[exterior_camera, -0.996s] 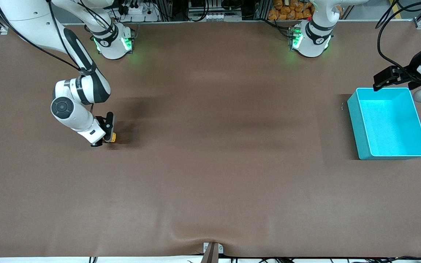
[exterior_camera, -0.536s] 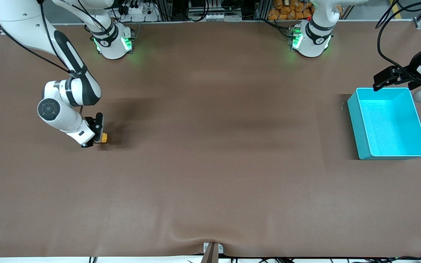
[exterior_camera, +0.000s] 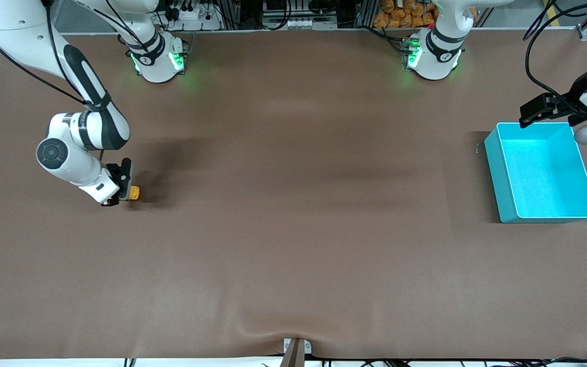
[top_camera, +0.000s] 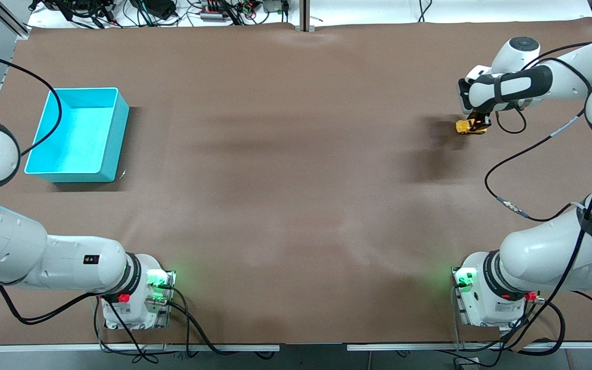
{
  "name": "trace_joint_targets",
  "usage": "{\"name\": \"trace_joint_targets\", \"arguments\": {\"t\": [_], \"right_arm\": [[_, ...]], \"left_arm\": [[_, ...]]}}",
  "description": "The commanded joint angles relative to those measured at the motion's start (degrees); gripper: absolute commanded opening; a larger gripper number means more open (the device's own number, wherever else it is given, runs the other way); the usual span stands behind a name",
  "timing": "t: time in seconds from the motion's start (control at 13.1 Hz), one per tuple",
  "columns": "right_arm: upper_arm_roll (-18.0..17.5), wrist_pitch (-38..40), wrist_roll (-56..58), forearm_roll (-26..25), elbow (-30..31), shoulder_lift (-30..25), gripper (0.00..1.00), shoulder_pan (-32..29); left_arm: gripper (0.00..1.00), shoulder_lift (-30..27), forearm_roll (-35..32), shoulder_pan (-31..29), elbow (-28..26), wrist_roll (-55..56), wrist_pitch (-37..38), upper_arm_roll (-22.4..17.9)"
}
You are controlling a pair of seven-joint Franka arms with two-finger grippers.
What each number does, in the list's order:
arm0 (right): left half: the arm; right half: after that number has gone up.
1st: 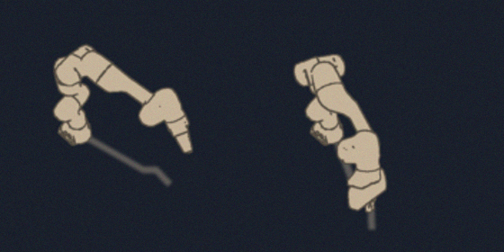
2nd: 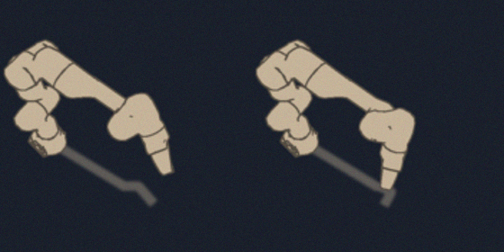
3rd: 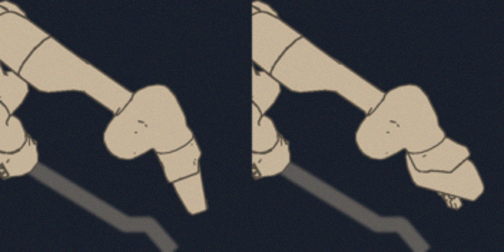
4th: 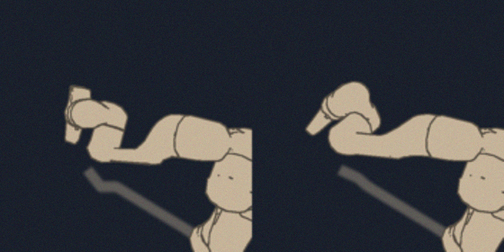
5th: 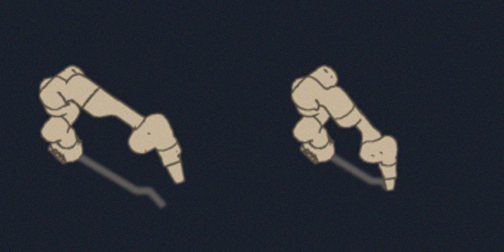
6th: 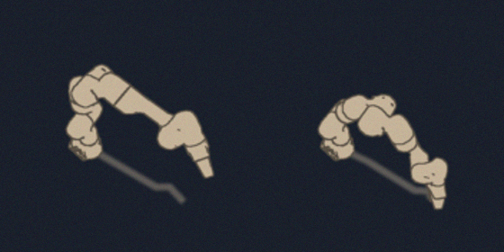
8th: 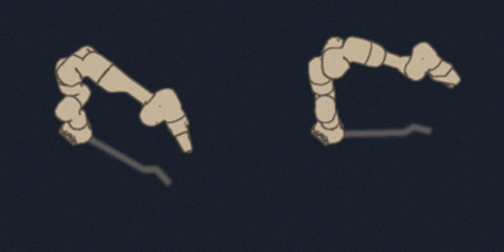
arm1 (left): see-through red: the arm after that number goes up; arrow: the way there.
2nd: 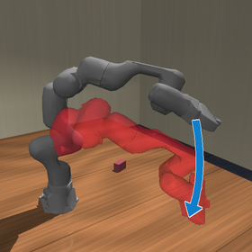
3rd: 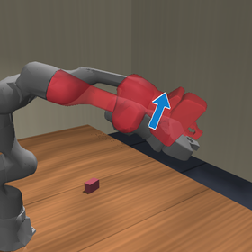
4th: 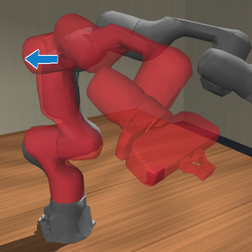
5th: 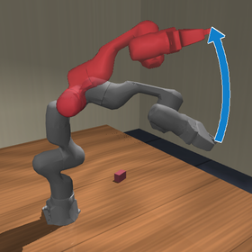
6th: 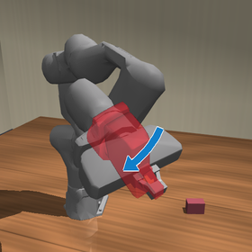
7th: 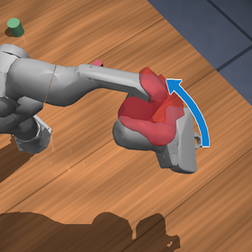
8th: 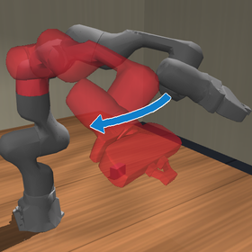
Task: Wind and store yellow beetle car
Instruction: 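Press the car down and drag it backward with the right gripper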
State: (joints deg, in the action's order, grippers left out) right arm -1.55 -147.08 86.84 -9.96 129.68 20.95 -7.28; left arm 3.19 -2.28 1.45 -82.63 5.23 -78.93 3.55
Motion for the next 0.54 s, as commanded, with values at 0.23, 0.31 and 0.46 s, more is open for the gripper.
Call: {"name": "trace_joint_targets", "arguments": {"t": [0.23, 0.31, 0.46], "right_arm": [[-0.21, -2.69, 5.0, -1.03, -2.06, 7.35, 0.42, -4.84], [-0.21, -2.69, 5.7, -1.03, -2.06, 7.35, 0.43, -5.28], [-0.21, -2.69, 6.67, -1.03, -2.15, 7.53, 0.44, -6.16]], "left_arm": [[1.0, 0.15, -0.89, -0.66, 0.1, 0.22, -0.44, 0.14], [1.0, 0.24, -0.89, -0.66, 0.1, 0.22, -0.44, 0.14], [1.0, 0.24, -0.89, -0.66, 0.01, 0.22, -0.44, 0.14]]}}
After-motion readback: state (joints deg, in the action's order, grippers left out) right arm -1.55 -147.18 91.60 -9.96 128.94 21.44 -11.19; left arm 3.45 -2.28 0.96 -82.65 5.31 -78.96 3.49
